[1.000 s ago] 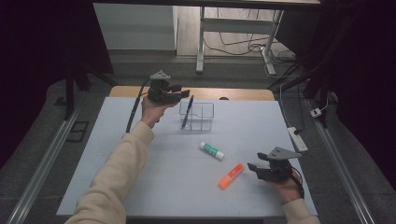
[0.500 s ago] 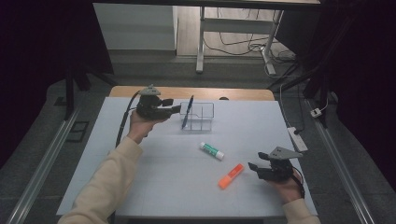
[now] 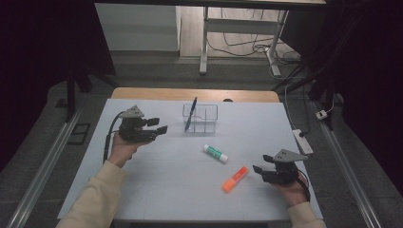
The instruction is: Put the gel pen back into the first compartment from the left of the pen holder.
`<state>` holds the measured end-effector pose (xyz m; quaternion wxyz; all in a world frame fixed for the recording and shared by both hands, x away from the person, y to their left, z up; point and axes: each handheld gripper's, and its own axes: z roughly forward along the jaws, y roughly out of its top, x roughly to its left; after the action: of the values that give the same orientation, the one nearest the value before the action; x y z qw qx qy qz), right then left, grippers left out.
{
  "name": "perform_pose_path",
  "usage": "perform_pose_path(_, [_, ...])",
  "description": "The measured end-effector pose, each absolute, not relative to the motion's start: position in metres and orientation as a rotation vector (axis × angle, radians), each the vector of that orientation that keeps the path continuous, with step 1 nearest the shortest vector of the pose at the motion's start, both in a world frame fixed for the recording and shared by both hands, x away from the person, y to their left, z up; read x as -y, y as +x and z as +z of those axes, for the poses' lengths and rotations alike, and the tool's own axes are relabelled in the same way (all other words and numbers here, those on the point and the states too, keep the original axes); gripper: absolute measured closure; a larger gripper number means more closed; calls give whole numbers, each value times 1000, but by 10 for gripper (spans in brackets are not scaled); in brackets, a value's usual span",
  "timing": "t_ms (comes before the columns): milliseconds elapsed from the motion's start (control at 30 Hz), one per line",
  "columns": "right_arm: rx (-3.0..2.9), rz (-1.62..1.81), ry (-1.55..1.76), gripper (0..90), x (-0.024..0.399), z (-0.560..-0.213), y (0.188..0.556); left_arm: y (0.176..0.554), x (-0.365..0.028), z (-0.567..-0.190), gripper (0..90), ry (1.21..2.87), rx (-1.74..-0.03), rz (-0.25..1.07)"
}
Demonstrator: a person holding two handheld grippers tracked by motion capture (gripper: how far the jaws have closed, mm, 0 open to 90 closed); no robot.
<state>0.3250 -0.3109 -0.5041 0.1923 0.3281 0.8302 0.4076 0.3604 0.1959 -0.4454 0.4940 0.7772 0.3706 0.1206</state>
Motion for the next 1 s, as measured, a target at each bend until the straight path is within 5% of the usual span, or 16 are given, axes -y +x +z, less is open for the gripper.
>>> perform_pose_path(1000, [-2333,1166,920,360,312,-504,326,298,-204,-474,380,2032,-892,293])
